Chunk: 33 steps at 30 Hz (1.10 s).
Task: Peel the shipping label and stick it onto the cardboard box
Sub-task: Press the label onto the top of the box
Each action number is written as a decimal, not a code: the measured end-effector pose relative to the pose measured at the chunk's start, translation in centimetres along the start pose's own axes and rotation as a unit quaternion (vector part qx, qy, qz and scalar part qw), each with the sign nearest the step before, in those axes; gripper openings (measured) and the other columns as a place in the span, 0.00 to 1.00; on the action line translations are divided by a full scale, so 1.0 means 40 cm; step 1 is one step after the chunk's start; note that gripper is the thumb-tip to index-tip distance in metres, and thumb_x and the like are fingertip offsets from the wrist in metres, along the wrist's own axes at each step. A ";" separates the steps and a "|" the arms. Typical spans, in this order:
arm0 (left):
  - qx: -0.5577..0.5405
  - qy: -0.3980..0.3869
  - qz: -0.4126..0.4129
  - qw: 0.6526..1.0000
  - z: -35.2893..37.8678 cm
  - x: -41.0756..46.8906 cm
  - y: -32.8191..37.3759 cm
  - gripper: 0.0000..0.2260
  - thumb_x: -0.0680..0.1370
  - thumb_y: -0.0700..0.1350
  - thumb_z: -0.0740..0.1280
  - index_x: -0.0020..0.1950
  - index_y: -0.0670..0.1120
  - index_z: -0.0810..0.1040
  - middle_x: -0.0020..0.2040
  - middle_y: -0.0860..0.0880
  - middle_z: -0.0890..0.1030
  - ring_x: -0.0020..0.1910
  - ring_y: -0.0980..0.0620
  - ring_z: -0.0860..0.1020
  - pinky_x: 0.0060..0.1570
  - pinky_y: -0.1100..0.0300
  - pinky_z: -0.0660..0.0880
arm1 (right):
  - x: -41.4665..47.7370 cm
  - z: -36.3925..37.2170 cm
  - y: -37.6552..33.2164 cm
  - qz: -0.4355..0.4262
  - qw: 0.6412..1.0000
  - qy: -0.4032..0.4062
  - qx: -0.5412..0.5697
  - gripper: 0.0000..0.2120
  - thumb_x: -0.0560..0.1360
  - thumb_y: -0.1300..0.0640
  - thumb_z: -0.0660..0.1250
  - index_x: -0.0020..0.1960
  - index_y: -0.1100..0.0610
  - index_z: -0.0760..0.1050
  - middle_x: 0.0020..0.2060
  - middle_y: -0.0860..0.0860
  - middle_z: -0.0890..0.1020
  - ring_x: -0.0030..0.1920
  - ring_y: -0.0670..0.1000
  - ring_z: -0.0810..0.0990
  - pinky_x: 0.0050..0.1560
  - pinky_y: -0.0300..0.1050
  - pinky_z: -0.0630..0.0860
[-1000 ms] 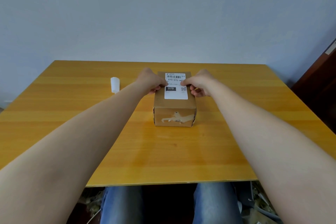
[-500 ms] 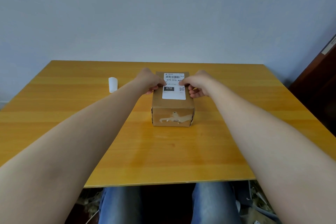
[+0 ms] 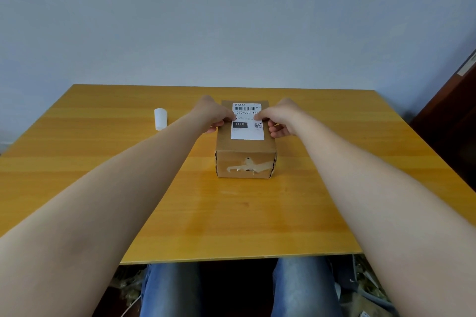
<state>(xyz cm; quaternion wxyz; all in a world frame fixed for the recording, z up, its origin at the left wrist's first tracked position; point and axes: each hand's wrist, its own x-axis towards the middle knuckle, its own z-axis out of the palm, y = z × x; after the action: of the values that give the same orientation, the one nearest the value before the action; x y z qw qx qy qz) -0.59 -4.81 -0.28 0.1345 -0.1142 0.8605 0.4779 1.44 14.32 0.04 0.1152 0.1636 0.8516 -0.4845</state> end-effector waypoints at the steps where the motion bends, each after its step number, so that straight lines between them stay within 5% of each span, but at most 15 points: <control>1: 0.005 0.000 0.001 1.000 0.000 0.000 -0.001 0.14 0.74 0.44 0.78 0.56 0.40 0.84 0.41 0.47 0.83 0.34 0.53 0.76 0.34 0.59 0.73 | 0.000 0.000 0.000 -0.003 1.000 0.001 -0.002 0.11 0.76 0.59 0.77 0.44 0.60 0.76 0.32 0.53 0.75 0.27 0.50 0.75 0.24 0.41 0.79; 18: 0.029 0.006 0.037 0.999 0.003 0.005 -0.008 0.13 0.73 0.45 0.79 0.55 0.42 0.85 0.48 0.46 0.86 0.37 0.53 0.78 0.35 0.57 0.75 | 0.009 0.006 0.002 -0.018 1.000 0.014 -0.004 0.11 0.75 0.60 0.78 0.42 0.60 0.75 0.31 0.53 0.75 0.26 0.50 0.74 0.22 0.40 0.76; 23: 0.033 0.023 0.053 0.998 0.007 0.010 -0.011 0.07 0.73 0.46 0.80 0.46 0.47 0.84 0.49 0.47 0.86 0.42 0.51 0.80 0.40 0.55 0.77 | 0.007 0.004 0.004 -0.014 1.000 0.011 -0.006 0.11 0.75 0.60 0.78 0.43 0.61 0.76 0.32 0.53 0.75 0.27 0.50 0.74 0.23 0.41 0.77; 33: 0.019 0.012 0.027 0.999 0.008 -0.003 -0.008 0.13 0.73 0.45 0.79 0.55 0.42 0.84 0.46 0.47 0.84 0.40 0.52 0.78 0.32 0.58 0.72 | 0.015 0.005 0.008 -0.009 1.000 0.006 0.004 0.11 0.75 0.59 0.78 0.45 0.61 0.77 0.32 0.53 0.75 0.26 0.49 0.74 0.22 0.39 0.76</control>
<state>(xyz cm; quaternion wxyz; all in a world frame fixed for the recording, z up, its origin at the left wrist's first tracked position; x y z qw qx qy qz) -0.35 -4.71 -0.66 0.1135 -0.0940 0.8738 0.4634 1.04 14.40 -0.54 0.1054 0.1591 0.8519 -0.4878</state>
